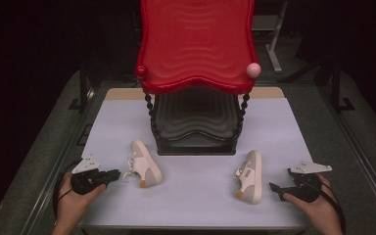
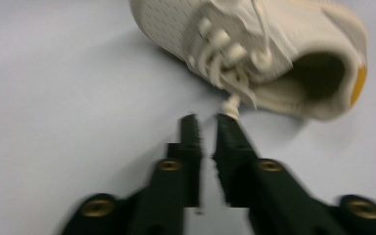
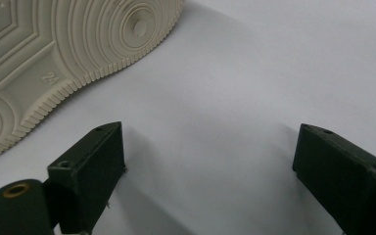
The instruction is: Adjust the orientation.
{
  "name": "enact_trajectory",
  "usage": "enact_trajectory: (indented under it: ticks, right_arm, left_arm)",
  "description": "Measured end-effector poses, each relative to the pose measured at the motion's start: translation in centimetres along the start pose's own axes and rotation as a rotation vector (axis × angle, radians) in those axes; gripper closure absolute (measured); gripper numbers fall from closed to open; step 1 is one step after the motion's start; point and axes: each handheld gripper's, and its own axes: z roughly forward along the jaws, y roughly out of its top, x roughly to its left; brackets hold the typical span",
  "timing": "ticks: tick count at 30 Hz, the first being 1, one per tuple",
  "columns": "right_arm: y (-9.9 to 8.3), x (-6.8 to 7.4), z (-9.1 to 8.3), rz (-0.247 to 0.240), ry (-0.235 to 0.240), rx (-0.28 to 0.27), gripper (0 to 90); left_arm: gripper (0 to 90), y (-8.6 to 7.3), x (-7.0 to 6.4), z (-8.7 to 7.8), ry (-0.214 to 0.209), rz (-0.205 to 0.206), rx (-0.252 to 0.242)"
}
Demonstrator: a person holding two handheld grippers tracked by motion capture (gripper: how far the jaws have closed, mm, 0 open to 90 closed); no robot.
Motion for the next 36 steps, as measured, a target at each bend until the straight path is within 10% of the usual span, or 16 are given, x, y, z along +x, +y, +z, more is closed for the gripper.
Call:
enact_trajectory:
  ticks: [19,28,36]
  right_arm:
    - [0.0,0.0,0.0,0.004,0.004,-0.002,11.0]
    - [0.0,-0.1,0.0,0.005,0.005,-0.003,11.1]
    - [0.0,-0.1,0.0,0.005,0.006,-0.003,11.1]
  left_arm:
    - [90.0,6.4,4.3,3.6,0.067,-0.026,-0.079]
    - [90.0,7.6,6.0,6.7,0.037,-0.078,-0.105]
    - [90.0,7.5,5.5,7.9,0.012,-0.044,-0.068]
